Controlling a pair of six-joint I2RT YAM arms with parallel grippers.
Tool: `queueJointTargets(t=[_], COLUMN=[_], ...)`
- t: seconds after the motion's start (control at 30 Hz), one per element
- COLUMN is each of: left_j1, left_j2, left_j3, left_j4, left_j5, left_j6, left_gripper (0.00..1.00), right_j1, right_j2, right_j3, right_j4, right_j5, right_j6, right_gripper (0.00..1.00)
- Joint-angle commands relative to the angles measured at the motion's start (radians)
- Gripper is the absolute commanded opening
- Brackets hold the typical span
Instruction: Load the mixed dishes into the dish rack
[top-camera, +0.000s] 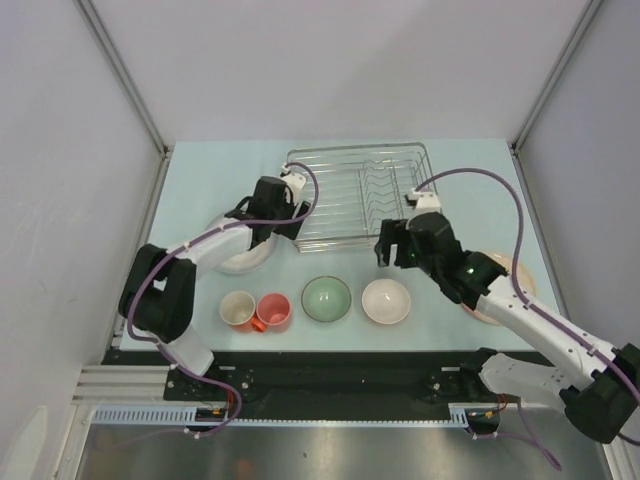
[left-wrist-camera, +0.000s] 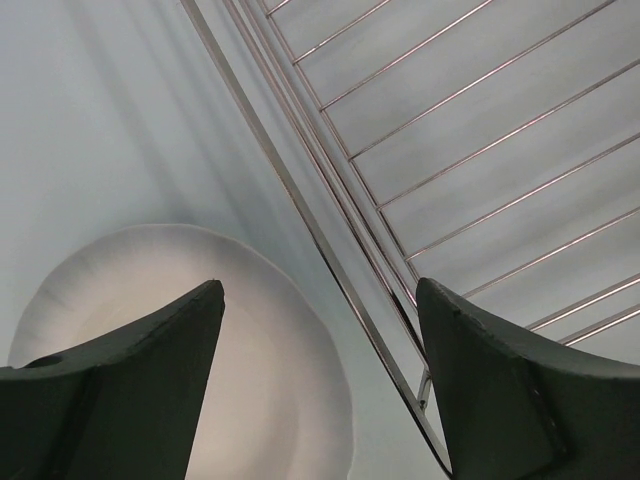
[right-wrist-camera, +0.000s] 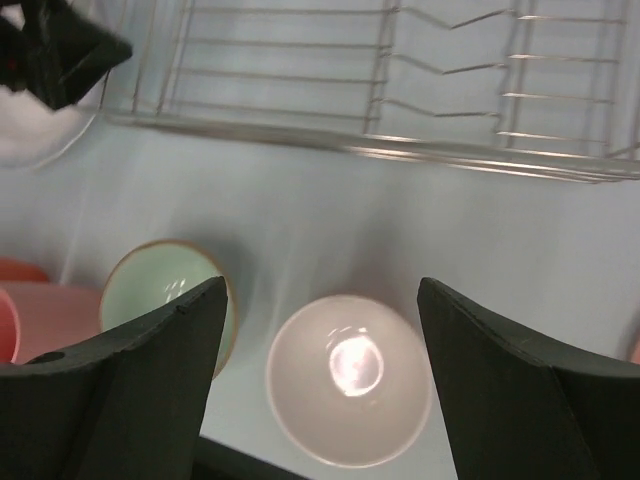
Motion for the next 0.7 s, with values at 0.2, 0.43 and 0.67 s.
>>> queueJointTargets(t=[0.2, 0.43, 0.67], left_j1=[0.032, 0.037, 0.054], left_j2=[-0.101, -0.15, -0.165], left_j3=[-0.079, -0.092, -0.073], left_j4=[0.005, 0.011, 0.011], left_j5=[-0.044, -0.055, -0.068], left_j6=[0.104, 0.126, 0.122], left_gripper=[0.83, 0.95, 1.0], right_j1=[0.249, 0.283, 0.289], right_j2=[0.195, 0.322, 0.448], right_j3=[0.012, 0.021, 0.039], right_j4=[0.047, 0.121, 0.17], right_j5=[0.058, 0.029, -0.006], right_j6=[0.097, 0.097, 0.08], right_gripper=[0.75, 0.72, 0.68])
